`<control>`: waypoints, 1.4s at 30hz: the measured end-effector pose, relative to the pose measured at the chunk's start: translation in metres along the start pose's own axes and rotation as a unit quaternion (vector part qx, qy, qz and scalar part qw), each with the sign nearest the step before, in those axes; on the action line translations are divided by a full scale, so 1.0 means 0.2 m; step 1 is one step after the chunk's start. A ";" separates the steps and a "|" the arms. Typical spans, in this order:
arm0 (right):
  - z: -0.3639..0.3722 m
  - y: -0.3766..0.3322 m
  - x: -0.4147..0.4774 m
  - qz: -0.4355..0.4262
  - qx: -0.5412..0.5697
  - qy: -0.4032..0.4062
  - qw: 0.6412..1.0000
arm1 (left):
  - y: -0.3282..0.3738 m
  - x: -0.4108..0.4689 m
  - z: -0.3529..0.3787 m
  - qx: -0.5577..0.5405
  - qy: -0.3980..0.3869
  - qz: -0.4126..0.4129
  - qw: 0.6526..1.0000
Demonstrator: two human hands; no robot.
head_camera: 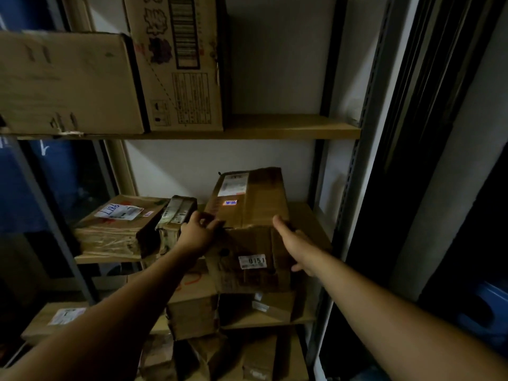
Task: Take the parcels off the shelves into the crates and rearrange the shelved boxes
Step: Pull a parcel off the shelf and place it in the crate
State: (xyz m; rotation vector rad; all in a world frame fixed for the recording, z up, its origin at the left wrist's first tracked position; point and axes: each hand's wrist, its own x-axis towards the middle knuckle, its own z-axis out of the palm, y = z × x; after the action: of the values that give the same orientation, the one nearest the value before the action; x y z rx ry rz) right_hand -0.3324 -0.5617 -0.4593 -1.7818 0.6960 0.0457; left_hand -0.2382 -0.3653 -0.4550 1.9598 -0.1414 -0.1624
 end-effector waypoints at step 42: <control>-0.03 0.06 0.16 -0.113 -0.066 0.172 0.976 | -0.31 -0.08 -0.13 -0.081 0.098 -0.108 0.986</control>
State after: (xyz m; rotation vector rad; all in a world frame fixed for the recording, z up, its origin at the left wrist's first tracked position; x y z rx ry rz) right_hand -0.3142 -0.5818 -0.4803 -2.0103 0.7425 -0.3858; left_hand -0.2476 -0.3158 -0.5016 1.8134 0.2085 -0.1173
